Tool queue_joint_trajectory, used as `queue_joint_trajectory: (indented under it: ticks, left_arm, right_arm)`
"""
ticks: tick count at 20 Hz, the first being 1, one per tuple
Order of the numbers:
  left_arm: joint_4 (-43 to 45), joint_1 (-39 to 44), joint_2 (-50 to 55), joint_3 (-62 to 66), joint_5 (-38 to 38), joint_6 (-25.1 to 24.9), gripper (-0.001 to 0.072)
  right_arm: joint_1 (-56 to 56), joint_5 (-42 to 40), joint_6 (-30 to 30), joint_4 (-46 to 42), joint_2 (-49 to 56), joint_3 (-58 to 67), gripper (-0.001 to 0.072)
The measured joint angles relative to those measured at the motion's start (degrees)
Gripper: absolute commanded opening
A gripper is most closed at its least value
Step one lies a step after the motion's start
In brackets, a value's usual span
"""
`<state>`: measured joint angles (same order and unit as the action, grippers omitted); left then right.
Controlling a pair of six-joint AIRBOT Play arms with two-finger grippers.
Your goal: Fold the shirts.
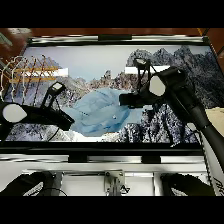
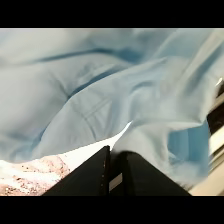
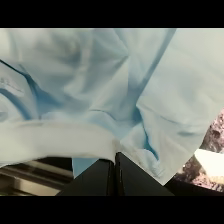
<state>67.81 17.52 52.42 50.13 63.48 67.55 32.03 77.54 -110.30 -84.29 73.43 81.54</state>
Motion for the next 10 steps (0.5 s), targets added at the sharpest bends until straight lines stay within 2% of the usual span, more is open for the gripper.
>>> queue_joint_trajectory:
  ticks: [1, 2, 4, 7, 8, 9, 10]
  left_arm:
    - [0.2, 0.0, -0.1, -1.4, -1.5, 0.9, 0.0171]
    - [0.5, 0.0, -0.2, -2.2, -2.6, 1.5, 0.0254]
    - [1.2, -1.0, -0.3, -2.1, -4.3, 2.4, 0.072]
    - [1.4, -2.1, -0.3, 0.2, -5.1, 3.1, 0.072]
    - [0.9, -2.2, -0.2, 0.7, -5.0, 3.3, 0.0679]
    - [-0.2, -2.0, -0.1, 0.9, -4.3, 3.5, 0.0492]
    - [-1.0, -1.4, 0.2, 0.7, -3.1, 3.6, 0.047]
  right_arm:
    - [0.9, 0.6, 0.4, 0.2, 0.3, 0.2, 0.0076]
    - [1.7, 1.3, 0.6, 0.5, 0.5, 0.3, 0.0076]
    - [2.6, 2.2, 1.0, 0.3, 0.9, 0.4, 0.0076]
    - [3.3, 3.0, 1.3, -0.1, 1.2, 0.5, 0.0076]
    - [3.4, 3.0, 1.4, 0.0, 1.3, 0.5, 0.0076]
    - [3.5, 3.0, 1.4, -0.1, 1.4, 0.5, 0.0076]
    - [3.5, 3.0, 1.4, -0.3, 1.5, 0.5, 0.0076]
